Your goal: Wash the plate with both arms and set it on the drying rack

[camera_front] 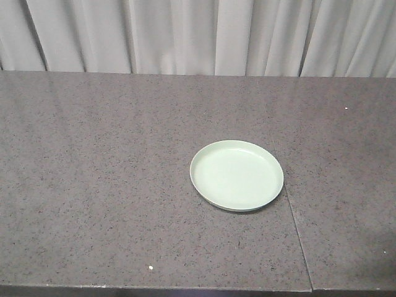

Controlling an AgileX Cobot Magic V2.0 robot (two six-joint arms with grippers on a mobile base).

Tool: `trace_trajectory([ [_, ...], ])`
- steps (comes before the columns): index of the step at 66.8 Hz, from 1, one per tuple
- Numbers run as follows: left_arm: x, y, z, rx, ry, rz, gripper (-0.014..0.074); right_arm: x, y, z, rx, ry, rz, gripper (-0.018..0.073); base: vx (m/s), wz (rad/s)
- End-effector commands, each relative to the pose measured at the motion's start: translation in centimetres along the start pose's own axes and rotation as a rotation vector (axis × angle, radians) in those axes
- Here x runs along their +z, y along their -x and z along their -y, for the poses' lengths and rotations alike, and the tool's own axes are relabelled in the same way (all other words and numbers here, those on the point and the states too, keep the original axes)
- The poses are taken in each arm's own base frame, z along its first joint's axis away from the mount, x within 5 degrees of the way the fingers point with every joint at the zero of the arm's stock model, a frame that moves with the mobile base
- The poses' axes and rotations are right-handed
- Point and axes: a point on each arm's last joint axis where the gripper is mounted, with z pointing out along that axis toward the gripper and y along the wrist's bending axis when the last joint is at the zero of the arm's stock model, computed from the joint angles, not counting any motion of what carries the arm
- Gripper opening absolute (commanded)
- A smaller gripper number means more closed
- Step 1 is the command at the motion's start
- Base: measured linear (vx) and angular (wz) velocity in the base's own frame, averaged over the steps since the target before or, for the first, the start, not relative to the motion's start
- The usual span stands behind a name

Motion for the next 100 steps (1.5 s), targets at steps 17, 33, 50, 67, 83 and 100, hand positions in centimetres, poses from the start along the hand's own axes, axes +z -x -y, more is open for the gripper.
trace_trajectory([
  [17,-0.3,1.6,0.1,-0.004,-0.012,0.112,-0.0006,4.1,3.1,0.0,-0.014,0.017,-0.072,0.0507,0.0,0.0],
  [33,-0.3,1.6,0.1,-0.004,-0.012,0.112,-0.0006,7.3,5.6,-1.4,-0.046,0.187,-0.128,0.0571,0.0,0.0],
  [50,-0.3,1.6,0.1,-0.004,-0.012,0.112,-0.0006,11.9,7.7,-2.4,-0.014,0.31,-0.196,0.0566,0.0,0.0],
  [67,-0.3,1.6,0.1,-0.004,-0.012,0.112,-0.0006,16.5,8.9,-3.1,-0.01,0.355,-0.331,0.0542,0.0,0.0],
  [83,-0.3,1.6,0.1,-0.004,-0.012,0.112,-0.0006,18.8,9.8,-6.9,-0.086,0.287,-0.365,0.0542,0.0,0.0],
  [100,-0.3,1.6,0.1,-0.004,-0.012,0.112,-0.0006,21.7,9.9,-7.8,-0.065,0.29,-0.449,0.0476,0.0,0.0],
])
